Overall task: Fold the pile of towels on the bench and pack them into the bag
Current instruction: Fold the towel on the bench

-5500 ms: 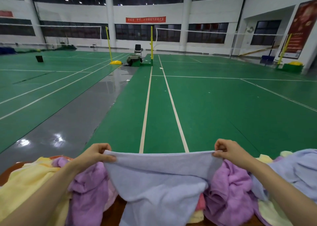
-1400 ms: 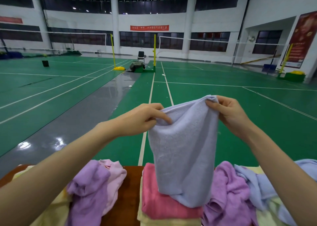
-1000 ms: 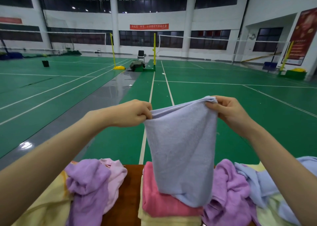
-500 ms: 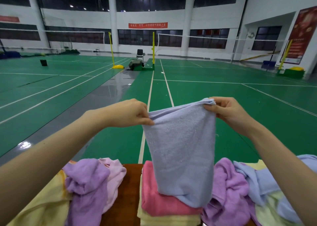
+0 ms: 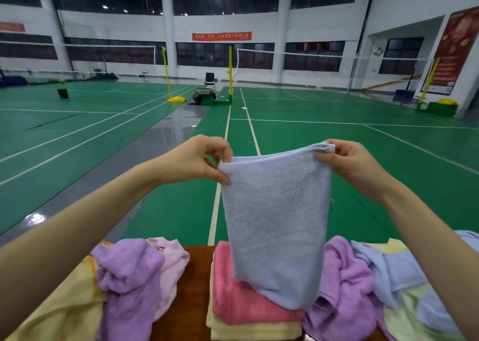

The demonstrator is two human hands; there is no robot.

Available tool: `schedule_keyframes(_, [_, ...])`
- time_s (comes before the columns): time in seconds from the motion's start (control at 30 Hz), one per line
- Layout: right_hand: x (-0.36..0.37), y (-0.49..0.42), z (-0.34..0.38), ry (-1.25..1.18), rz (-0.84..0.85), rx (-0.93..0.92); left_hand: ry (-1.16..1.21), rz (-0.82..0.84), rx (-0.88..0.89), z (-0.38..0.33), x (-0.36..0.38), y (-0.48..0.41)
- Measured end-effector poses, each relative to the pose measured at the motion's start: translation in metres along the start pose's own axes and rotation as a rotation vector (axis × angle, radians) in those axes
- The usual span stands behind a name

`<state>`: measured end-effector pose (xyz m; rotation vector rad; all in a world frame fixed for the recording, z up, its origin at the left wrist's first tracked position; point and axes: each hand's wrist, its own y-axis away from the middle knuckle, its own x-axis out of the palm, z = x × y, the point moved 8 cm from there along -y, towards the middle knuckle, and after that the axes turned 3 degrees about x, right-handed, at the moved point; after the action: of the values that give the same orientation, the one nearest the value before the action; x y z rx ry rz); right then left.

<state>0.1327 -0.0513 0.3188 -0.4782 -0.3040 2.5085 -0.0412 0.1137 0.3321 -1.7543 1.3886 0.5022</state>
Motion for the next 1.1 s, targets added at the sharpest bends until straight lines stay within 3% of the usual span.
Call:
schedule_keyframes(0.2, [-0.005,-0.009,0.016,0.169,-0.073,-0.037,-0.272,0.018,-0.037,-0.003,-0.007,-0.017])
schedule_keyframes(0.4, [-0.037,-0.035,0.032,0.078,-0.351,-0.018,-0.165,-0.349,0.024,-0.020,-0.051,-0.053])
schedule_keyframes(0.63, [-0.031,-0.050,0.029,0.031,-0.430,-0.012,-0.091,-0.565,0.032,-0.008,-0.066,-0.065])
schedule_keyframes(0.87, [-0.007,0.008,-0.003,0.066,-0.296,0.000,-0.005,-0.279,-0.058,0.018,-0.010,-0.016])
schedule_keyframes(1.1, [0.021,0.092,-0.071,0.038,-0.203,0.168,0.316,0.059,-0.216,0.037,0.092,0.063])
